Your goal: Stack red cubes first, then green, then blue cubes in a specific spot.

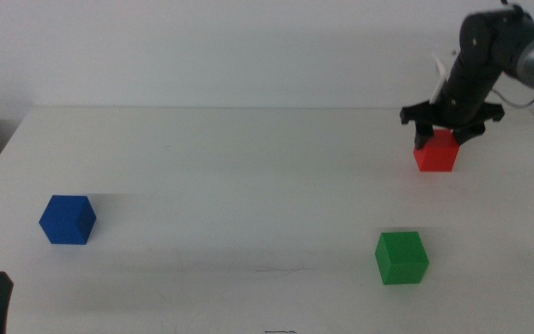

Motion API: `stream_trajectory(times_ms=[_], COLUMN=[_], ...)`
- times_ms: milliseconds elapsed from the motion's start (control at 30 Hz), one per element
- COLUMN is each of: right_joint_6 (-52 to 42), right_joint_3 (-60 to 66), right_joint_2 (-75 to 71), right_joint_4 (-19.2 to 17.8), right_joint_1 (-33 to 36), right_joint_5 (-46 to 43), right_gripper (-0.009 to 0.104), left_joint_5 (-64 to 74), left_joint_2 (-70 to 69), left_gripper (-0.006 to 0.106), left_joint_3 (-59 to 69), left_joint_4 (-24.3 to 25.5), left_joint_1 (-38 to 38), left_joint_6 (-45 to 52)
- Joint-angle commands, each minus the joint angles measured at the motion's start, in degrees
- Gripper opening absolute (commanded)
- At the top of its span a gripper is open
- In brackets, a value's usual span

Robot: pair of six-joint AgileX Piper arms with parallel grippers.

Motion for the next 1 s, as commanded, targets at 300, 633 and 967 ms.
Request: stream_trajectory(times_ms=[300, 633, 967], right_joint_6=[19.42, 30.50, 39.26], right_joint_3=[-1.84, -1.72, -1.67], right_joint_2=[-11.96, -10.99, -6.19], right_joint_4=[-5.94, -8.80, -10.35], right_joint_1=[15.05, 28.43, 34.29], right_joint_5=[5.42, 3.51, 4.73], right_gripper=[-0.001, -0.001, -0.001], left_joint_5=[-4.66, -4.66, -4.66], left_joint_2=[-1.18, -1.18, -1.18], left_gripper=[0.094, 0.094, 0.094], left_joint_3=[-0.16, -0.16, -0.16], left_joint_4=[-0.21, -0.21, -0.21], left_joint_1=[-0.08, -0.08, -0.08], left_joint_6=[-0.08, -0.08, -0.08])
